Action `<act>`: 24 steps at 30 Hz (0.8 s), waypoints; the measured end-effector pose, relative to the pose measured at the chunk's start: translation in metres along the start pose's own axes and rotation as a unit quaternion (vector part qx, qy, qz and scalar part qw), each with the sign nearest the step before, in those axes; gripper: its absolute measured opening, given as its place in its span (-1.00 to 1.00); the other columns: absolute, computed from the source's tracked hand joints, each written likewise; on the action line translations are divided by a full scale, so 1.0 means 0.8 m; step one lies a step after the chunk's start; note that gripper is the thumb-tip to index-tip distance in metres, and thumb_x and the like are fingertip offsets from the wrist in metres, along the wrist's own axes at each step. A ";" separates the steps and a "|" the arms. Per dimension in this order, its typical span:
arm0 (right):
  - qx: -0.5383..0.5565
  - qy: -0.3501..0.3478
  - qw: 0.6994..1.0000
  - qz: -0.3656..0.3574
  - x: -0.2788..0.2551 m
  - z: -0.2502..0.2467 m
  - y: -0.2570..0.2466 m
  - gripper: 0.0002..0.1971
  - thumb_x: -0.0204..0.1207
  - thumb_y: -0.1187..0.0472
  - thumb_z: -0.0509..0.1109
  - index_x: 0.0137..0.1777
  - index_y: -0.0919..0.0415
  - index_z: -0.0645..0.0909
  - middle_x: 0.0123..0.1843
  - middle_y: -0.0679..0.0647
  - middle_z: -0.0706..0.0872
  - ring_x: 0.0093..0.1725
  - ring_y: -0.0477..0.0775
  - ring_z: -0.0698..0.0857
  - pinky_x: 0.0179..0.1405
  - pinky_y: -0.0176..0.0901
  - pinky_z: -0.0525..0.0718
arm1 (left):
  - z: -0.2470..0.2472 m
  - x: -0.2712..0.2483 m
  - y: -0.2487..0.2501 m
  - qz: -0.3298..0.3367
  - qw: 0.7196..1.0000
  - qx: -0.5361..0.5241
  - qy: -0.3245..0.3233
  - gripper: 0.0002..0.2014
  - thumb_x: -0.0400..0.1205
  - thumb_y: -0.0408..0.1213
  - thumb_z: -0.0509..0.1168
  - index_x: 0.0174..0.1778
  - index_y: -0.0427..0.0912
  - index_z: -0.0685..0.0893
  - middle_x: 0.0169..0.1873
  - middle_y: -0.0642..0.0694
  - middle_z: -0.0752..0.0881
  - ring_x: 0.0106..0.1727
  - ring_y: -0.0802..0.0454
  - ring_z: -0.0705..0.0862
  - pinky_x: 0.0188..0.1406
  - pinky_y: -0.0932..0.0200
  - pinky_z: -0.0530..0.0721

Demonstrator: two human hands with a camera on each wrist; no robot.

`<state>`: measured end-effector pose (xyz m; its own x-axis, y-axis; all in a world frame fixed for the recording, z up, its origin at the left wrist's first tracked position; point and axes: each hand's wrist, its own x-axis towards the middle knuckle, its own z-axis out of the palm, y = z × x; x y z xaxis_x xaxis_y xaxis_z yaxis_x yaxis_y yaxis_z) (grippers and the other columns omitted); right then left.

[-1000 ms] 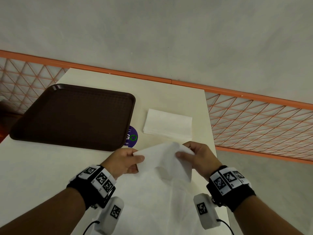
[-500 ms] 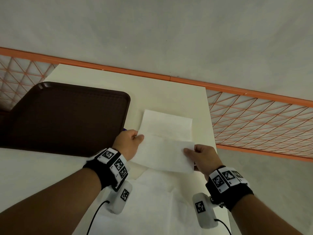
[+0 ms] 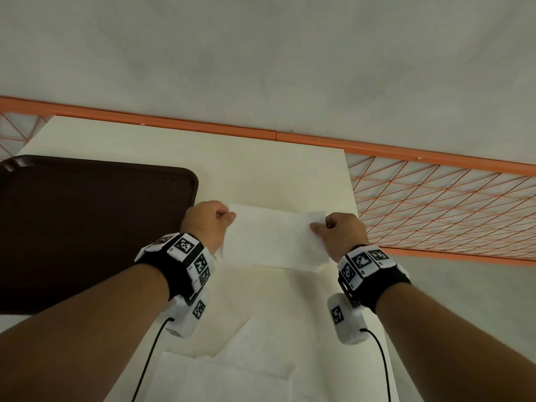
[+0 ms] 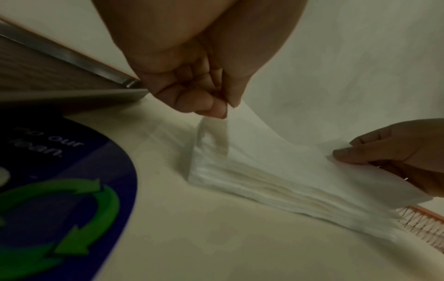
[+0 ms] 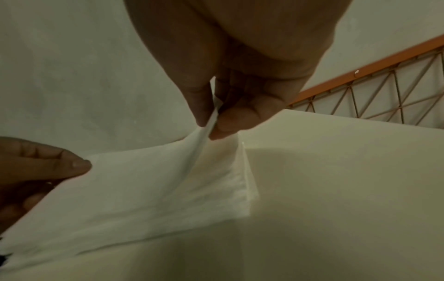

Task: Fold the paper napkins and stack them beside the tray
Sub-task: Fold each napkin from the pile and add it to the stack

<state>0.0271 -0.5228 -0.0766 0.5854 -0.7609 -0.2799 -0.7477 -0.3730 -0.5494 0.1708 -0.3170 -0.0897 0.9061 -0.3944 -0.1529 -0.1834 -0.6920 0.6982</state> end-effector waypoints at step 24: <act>-0.061 -0.014 0.996 0.060 0.018 0.018 0.005 -0.73 0.44 -0.14 0.45 -0.03 0.01 0.60 0.04 0.06 0.74 -0.09 0.10 0.61 -0.07 -0.13 0.56 | 0.009 0.038 -0.021 -0.031 0.995 0.096 -0.023 -0.79 0.63 -0.06 0.33 -0.06 -0.13 0.73 -0.03 -0.11 0.77 0.03 -0.10 0.70 0.04 0.01 0.67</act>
<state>0.0372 -0.5277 -0.0939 0.4973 -0.7890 -0.3608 -0.8440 -0.3438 -0.4117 0.1982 -0.3220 -0.1111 0.9003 -0.3712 -0.2274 -0.2003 -0.8170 0.5407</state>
